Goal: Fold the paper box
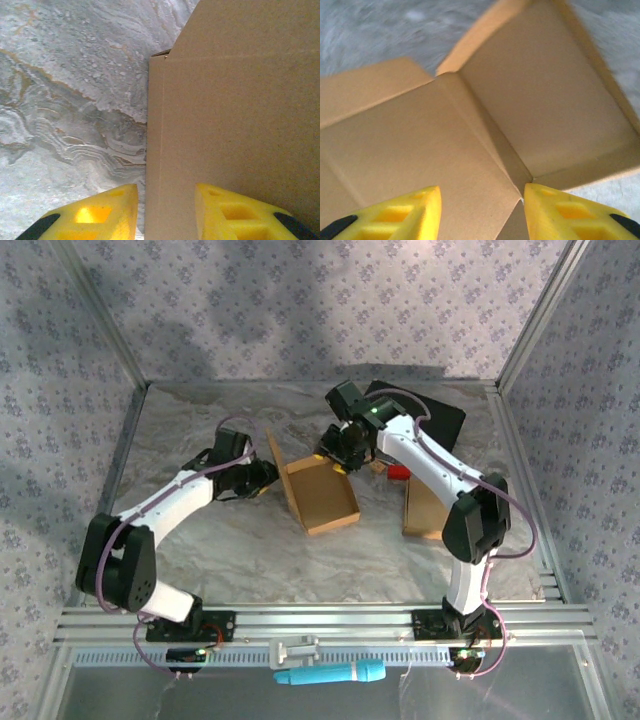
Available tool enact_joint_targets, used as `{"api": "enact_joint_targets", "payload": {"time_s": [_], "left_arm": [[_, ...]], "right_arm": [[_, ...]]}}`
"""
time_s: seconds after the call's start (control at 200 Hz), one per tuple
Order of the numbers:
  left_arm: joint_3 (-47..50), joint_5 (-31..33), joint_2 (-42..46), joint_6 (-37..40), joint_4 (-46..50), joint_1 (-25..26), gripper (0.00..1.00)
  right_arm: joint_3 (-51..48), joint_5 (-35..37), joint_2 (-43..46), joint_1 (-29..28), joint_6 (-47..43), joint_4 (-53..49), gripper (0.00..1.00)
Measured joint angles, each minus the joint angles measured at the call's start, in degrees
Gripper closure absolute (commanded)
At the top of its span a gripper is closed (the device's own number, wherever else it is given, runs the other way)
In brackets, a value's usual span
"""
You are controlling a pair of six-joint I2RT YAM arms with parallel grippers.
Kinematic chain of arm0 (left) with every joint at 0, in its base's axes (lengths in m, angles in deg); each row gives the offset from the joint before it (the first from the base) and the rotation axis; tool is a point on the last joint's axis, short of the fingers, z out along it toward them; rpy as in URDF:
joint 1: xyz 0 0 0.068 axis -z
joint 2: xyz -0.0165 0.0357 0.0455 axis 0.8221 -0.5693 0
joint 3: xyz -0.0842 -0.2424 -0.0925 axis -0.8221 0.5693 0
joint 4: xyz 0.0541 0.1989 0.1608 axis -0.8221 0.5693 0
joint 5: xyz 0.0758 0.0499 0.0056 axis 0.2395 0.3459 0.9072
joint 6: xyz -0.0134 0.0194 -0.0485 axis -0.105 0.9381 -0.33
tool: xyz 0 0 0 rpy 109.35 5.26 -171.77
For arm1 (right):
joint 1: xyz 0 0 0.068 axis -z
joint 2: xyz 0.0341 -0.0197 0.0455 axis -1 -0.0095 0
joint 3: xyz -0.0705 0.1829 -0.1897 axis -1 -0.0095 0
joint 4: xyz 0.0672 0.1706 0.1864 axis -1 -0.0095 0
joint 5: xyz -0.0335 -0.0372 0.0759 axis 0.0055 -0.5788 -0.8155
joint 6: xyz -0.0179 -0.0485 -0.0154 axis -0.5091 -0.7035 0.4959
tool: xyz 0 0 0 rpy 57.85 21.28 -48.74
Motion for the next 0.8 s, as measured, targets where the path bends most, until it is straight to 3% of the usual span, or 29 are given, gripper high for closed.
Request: {"api": "enact_joint_targets", "payload": {"time_s": [0.14,0.35,0.8], "left_arm": [[-1.8,0.3,-1.2,-0.2,0.0,0.6,0.64],[-4.3,0.6,-2.6,-0.1,0.1,0.6,0.64],[-7.8,0.6,-5.4,0.5,0.5,0.6,0.64]], "right_arm": [[2.7,-4.4,0.2,-0.8,-11.8,2.3,0.44],[16.0,-8.8,-2.9,-2.6,-22.3,1.5,0.44],[25.9,-7.1,-13.9,-5.7,-26.2,-8.7,0.48]]}}
